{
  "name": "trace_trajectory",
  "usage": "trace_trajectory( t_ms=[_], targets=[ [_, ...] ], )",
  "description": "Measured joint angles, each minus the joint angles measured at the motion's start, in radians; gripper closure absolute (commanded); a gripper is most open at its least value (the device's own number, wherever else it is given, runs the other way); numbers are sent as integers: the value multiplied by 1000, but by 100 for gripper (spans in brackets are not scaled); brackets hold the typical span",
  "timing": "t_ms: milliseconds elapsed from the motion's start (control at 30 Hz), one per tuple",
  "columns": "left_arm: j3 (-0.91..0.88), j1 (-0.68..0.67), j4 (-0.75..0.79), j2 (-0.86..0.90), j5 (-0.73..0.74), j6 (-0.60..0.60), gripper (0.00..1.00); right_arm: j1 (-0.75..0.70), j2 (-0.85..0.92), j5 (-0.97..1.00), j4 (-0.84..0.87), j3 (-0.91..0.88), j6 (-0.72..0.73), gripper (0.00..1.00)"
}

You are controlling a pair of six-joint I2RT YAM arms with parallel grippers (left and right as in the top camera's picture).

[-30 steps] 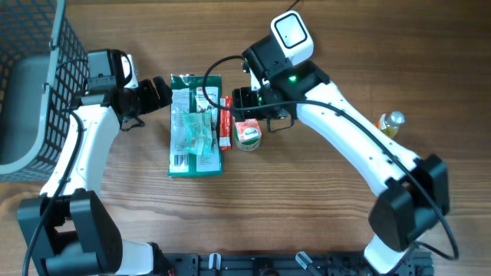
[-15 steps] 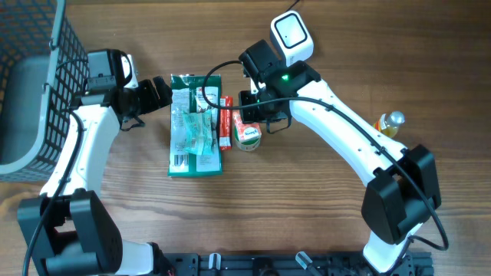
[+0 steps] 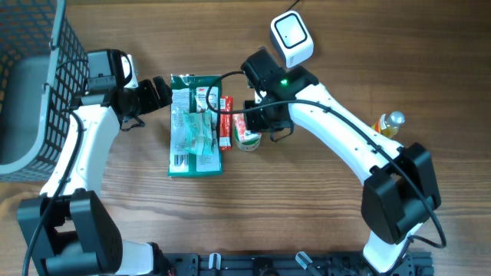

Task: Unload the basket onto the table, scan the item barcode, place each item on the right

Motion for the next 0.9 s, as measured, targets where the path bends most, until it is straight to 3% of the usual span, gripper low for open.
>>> trace_trajectory(
  t_ms=[667,900],
  targets=[
    [0,0,0,0,0,0,0,-76,-129,64,-80,-15,6,96],
    [0,0,0,0,0,0,0,-76,-129,115,-20,-153,25,96]
  ],
)
